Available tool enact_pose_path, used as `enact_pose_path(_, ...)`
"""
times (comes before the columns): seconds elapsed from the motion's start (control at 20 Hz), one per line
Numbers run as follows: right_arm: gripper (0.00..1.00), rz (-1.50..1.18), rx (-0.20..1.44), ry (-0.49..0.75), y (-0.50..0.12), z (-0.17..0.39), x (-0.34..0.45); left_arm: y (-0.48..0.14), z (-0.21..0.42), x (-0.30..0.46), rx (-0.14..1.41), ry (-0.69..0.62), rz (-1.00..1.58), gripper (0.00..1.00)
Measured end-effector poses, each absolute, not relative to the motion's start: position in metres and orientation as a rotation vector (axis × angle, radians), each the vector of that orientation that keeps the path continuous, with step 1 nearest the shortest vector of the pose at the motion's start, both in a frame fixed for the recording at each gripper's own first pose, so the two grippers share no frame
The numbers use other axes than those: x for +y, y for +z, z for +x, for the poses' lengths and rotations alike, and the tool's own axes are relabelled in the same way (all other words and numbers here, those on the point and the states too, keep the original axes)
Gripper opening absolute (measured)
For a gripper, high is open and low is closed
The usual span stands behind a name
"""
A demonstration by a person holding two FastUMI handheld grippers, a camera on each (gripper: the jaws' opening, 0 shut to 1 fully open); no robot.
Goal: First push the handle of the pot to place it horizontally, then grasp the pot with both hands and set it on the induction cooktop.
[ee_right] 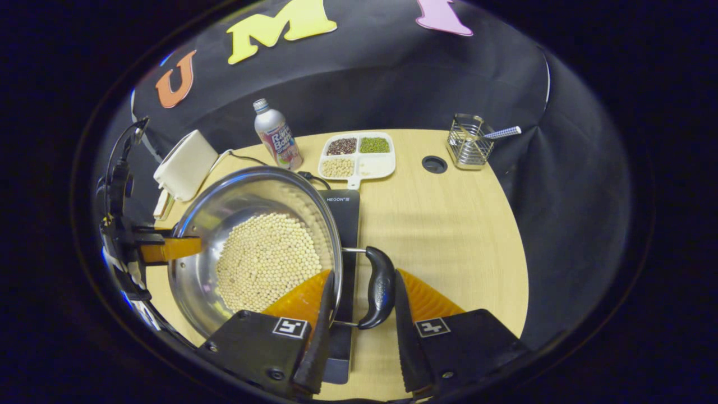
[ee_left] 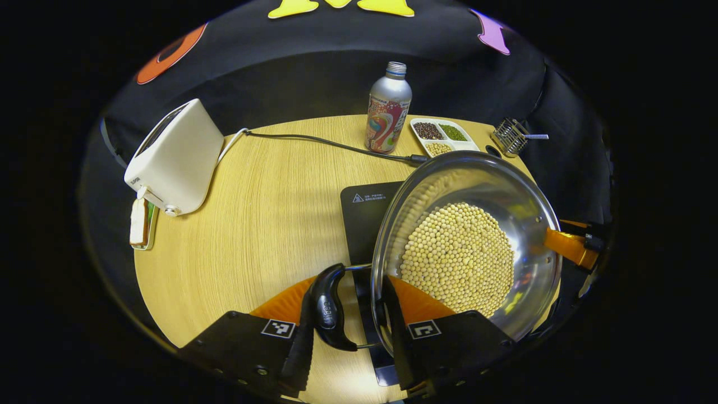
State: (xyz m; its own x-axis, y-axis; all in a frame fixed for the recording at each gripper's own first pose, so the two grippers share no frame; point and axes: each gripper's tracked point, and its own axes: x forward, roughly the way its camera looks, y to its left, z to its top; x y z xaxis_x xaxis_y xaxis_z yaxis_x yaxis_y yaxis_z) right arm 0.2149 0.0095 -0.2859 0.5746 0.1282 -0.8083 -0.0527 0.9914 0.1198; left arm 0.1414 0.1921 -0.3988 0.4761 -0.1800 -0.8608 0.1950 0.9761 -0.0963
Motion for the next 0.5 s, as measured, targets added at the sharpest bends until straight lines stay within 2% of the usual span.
enact_pose_path(0.05,0.54,0.083,0.953,0.107,-0.2855,0.2148,0.0092,-0.3988,0.1411,0.1924,1.049,-0.231,0.014,0.59)
enact_pose_path(0.4,0.54,0.062,0.95,0.118,-0.2835,0.2186,0.009,-0.3989,0.1402,0.1927,1.041,-0.227,0.003,0.6)
enact_pose_path(0.45,0.54,0.051,0.954,0.121,-0.2839,0.2182,0.0083,-0.3984,0.1397,0.1932,1.041,-0.223,0.002,0.65)
enact_pose_path(0.5,0.54,0.049,0.955,0.121,-0.2832,0.2186,0.0084,-0.3986,0.1404,0.1933,1.041,-0.226,0.005,0.6)
